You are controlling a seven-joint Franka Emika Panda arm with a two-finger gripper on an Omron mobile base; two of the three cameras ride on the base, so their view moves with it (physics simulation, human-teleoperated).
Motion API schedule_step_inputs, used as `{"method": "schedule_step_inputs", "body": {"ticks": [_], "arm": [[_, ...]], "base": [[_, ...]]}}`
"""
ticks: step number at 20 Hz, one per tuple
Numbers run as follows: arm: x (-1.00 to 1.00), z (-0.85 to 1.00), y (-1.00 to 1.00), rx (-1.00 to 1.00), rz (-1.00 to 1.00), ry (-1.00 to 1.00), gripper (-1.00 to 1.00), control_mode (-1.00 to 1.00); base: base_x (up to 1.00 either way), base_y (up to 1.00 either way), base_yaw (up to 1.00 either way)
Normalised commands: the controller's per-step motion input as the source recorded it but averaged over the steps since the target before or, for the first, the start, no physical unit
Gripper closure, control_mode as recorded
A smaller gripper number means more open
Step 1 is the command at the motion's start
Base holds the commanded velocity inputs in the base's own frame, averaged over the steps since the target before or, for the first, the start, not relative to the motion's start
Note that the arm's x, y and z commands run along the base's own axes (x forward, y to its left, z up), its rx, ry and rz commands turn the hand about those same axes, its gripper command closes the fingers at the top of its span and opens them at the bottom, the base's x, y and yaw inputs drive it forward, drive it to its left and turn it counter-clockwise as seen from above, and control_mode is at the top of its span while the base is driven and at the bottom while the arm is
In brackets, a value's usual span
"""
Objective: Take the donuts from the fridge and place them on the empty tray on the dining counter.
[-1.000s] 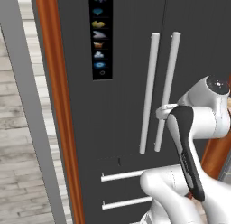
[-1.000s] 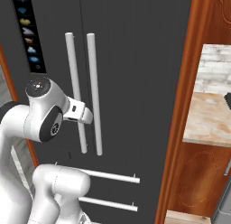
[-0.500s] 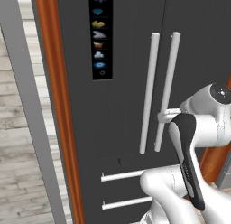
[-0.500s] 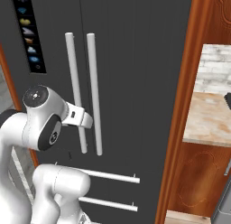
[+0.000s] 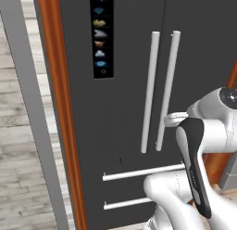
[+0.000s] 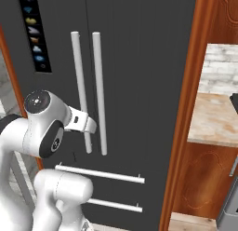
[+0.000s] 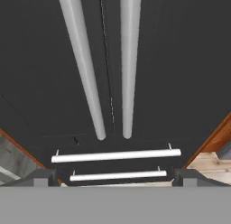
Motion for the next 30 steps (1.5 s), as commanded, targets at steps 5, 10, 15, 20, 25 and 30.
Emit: {"method": "schedule_step_inputs", "body": {"ticks": [5, 10, 15, 20, 25, 30], "arm": [[0.0, 0.0, 0.0, 0.0, 0.0, 0.0, -1.0, 1.0], [0.0, 0.0, 0.0, 0.0, 0.0, 0.0, -1.0, 1.0], [0.0, 0.0, 0.0, 0.0, 0.0, 0.0, -1.0, 1.0], [0.0, 0.0, 0.0, 0.0, 0.0, 0.0, -1.0, 1.0], [0.0, 0.0, 0.0, 0.0, 0.0, 0.0, -1.0, 1.0], [0.0, -0.01, -0.07, 0.0, 0.0, -0.02, -1.0, -1.0]], "base": [[-0.6, -0.15, 0.0], [-0.53, -0.08, 0.0], [-0.06, -0.04, 0.0], [0.55, 0.0, 0.0], [0.49, 0.0, 0.0], [0.0, 0.0, 0.0]]}}
